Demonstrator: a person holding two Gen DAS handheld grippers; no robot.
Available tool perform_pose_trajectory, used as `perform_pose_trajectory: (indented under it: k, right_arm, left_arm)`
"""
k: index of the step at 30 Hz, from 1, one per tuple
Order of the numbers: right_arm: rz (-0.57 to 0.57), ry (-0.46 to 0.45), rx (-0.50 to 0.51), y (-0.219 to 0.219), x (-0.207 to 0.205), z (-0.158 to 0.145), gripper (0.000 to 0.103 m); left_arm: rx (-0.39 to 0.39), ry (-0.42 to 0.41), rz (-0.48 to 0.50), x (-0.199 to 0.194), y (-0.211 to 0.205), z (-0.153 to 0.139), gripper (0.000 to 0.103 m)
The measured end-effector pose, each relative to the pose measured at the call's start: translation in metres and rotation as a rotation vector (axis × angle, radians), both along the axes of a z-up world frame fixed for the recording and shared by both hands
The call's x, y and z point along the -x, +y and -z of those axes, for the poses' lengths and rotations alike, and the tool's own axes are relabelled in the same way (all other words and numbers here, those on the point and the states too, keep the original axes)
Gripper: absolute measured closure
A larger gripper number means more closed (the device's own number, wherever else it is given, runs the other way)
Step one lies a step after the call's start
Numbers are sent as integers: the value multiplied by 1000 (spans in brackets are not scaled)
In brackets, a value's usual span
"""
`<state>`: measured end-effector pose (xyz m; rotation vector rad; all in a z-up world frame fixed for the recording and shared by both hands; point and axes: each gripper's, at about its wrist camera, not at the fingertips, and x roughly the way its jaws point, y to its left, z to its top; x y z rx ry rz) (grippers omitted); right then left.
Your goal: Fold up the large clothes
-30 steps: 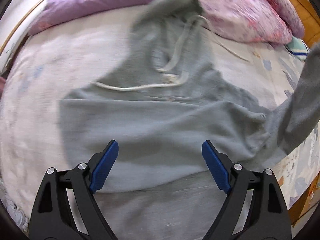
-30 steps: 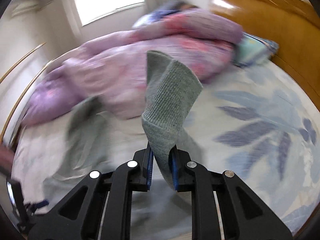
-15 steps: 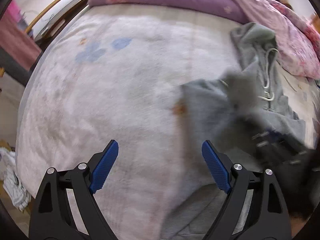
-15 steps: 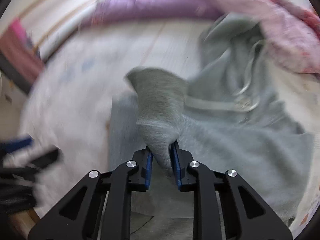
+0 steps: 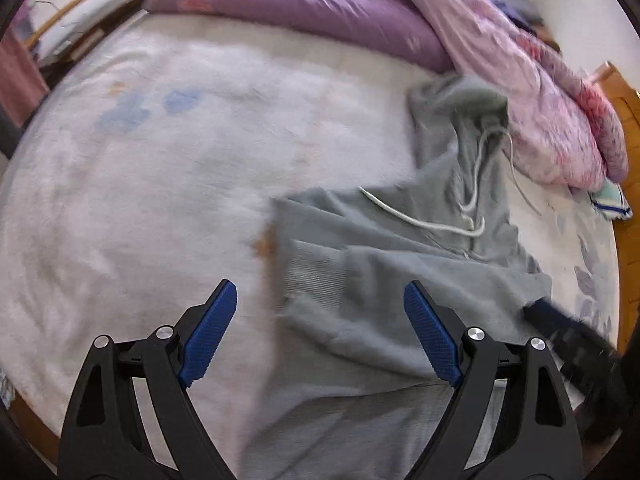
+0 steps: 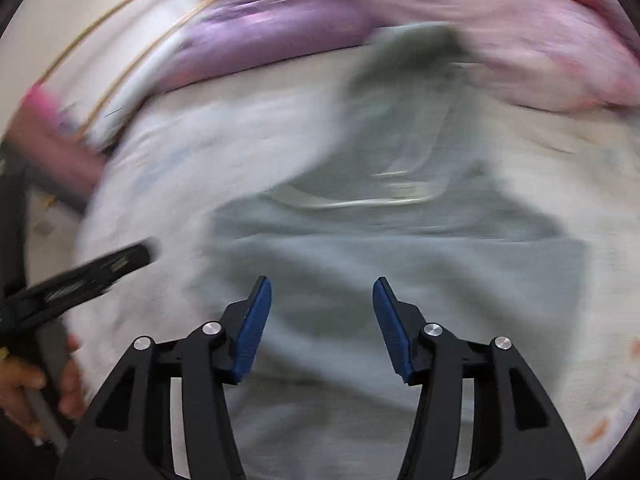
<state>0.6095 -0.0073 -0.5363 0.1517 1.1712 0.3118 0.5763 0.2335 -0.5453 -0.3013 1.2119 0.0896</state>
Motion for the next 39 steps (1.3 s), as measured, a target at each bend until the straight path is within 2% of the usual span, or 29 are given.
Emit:
perform_pose_trajectory:
  k: [1,3,5,8,9,11,12,13,15,17,18,19,22,25,26,28,30,36,38,39]
  right_arm:
    - [48,20,14,-20,-7,5,80]
    - [140,83,38,-69,-23,26,87]
    - [193,160,88,-110,-35,55,88]
    - [246,288,65,-153,-40,96,91]
    - [244,322,106,-163,-42,112,91]
    - [266,355,17,-181,-47,125,91]
    - [268,356,3,-183,-50,122,90]
    - [269,350,-2,-184,-51,115,85]
    - [267,285,-51,-185,-57,86,85]
    - [237,193,-74,-182,-72,52,72]
    - [224,163,-78,-179,-81,42,54]
    - [203,126,-93,-175,-96,32,48]
    - [155,63,-108,-159,-143,22,48]
    - [144,64,-149,-138,-198,36,46]
    - [157,78,-158,-131,-216,45,46]
    - [161,99,-183,-127,-241,55,46]
    - [173,110,-164,-122,-266,68,45]
    - [222,139,-255,-118,-307,109,45]
    - [226,137,-267,-114,-315,116,45]
    - [223,134,-293,-113,-318,118,46]
  left_arm:
    - [12,17,21,-8,-10,11,17]
    - [7,66,48,-20,-23,34,17]
    - [-19,133,86,-32,-37,64,17]
    - [-28,221,100,-41,-41,106,17]
    - [-40,247,101,-44,-42,118,17]
    - [-51,259,118,-51,-44,117,17]
    - [-39,260,120,-54,-44,111,17]
    - [-4,242,114,-57,-42,98,17]
    - [64,153,98,-67,-37,65,17]
    - [76,87,113,-86,-40,37,16]
    - [70,58,132,-102,-44,24,16]
    - [76,24,146,-118,-48,14,16]
    - [101,-21,146,-167,-62,2,16]
    - [59,-39,166,-213,-80,6,16]
    - [24,-31,189,-230,-91,14,16]
    - [19,-12,228,-260,-107,32,16]
    - [-11,35,232,-281,-114,51,16]
    - [-111,23,246,-318,-118,84,16]
    - [-141,30,246,-323,-117,94,23]
    - [-132,41,245,-326,-115,100,41]
